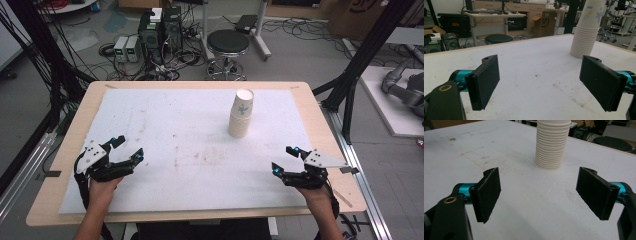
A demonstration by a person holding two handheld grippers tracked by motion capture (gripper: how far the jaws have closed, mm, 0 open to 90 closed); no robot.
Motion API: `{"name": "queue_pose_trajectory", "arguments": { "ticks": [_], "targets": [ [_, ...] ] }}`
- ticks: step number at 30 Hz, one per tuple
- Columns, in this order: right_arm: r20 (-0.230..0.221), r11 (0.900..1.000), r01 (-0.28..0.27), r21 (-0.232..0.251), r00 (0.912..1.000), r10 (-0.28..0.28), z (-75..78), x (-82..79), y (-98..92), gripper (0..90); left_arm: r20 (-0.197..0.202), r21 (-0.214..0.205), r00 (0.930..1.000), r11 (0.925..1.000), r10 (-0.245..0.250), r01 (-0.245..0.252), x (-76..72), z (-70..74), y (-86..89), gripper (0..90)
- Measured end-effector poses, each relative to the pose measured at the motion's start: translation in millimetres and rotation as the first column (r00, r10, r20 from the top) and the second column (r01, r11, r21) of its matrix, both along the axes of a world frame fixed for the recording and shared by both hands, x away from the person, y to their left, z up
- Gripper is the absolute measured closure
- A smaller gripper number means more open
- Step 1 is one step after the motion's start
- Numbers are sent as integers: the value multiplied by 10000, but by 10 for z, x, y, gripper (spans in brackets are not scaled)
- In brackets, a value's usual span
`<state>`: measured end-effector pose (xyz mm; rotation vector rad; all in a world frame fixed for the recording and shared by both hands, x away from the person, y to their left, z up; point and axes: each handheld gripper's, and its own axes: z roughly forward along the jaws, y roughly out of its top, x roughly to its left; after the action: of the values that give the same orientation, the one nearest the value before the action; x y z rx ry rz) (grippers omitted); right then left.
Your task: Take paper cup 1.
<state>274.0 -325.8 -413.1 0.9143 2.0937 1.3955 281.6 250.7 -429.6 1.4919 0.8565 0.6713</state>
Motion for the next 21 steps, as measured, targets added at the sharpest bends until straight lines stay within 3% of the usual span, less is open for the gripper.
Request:
{"name": "queue_pose_trajectory", "arguments": {
  "ticks": [9,15,21],
  "targets": [
    [25,9999,-60,153,10000,60,6,-5,-19,205,-141,83,9999,10000,-2,3,16,-3,-7,163],
    [31,9993,15,369,10000,-16,31,3,-31,205,57,127,9998,9997,184,-185,20,18,-21,149],
    [130,9989,-263,376,9996,258,50,9,-12,204,-228,-75,9997,10000,27,-29,43,-5,-20,149]
  ]
}}
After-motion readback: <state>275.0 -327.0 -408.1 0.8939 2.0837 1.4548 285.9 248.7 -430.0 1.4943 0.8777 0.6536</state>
